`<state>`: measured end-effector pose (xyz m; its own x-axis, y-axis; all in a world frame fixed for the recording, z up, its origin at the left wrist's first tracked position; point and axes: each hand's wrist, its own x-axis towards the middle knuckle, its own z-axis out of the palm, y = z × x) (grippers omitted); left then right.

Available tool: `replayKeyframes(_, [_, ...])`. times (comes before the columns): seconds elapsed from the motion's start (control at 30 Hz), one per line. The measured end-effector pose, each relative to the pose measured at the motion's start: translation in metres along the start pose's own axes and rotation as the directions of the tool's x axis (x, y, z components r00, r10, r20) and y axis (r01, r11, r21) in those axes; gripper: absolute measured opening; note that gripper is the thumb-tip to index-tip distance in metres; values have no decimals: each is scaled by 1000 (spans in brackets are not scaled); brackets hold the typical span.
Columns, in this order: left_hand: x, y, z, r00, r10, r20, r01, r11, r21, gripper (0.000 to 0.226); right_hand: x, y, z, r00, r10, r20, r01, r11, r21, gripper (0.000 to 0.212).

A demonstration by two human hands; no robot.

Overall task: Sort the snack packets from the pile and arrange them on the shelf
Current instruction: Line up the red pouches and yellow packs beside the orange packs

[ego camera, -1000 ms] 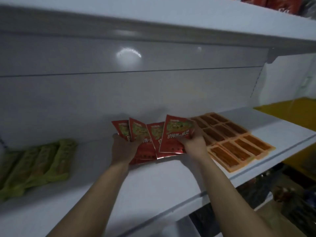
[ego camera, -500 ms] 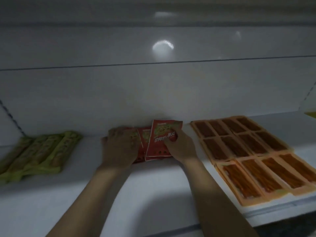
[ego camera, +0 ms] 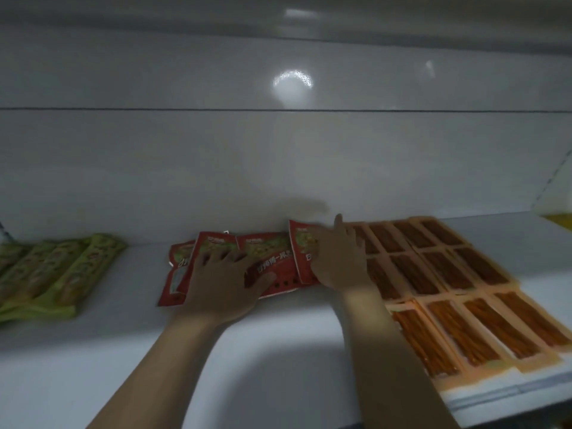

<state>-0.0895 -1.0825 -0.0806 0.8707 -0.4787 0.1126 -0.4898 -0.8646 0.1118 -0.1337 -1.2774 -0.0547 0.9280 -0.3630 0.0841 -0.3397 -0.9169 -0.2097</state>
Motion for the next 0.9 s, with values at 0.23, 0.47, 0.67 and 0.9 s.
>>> replayKeyframes(0.23, [0, -8, -6, 997, -20, 69, 20, 1000, 3, 60, -7, -5, 27, 990, -130, 46, 131, 991, -36, 44])
replayKeyframes(0.47, [-5, -18, -6, 998, 44, 55, -42, 999, -30, 45, 0, -11, 30, 983, -170, -74, 169, 985, -18, 61])
replayKeyframes(0.67, [-8, -7, -4, 996, 38, 82, -35, 998, -42, 60, -1, 3, 27, 975, -188, 119, 194, 980, -46, 48])
replayKeyframes(0.9, [-6, -3, -1, 998, 32, 56, -32, 999, -12, 60, -5, -6, 25, 986, -164, 12, 164, 985, -52, 62])
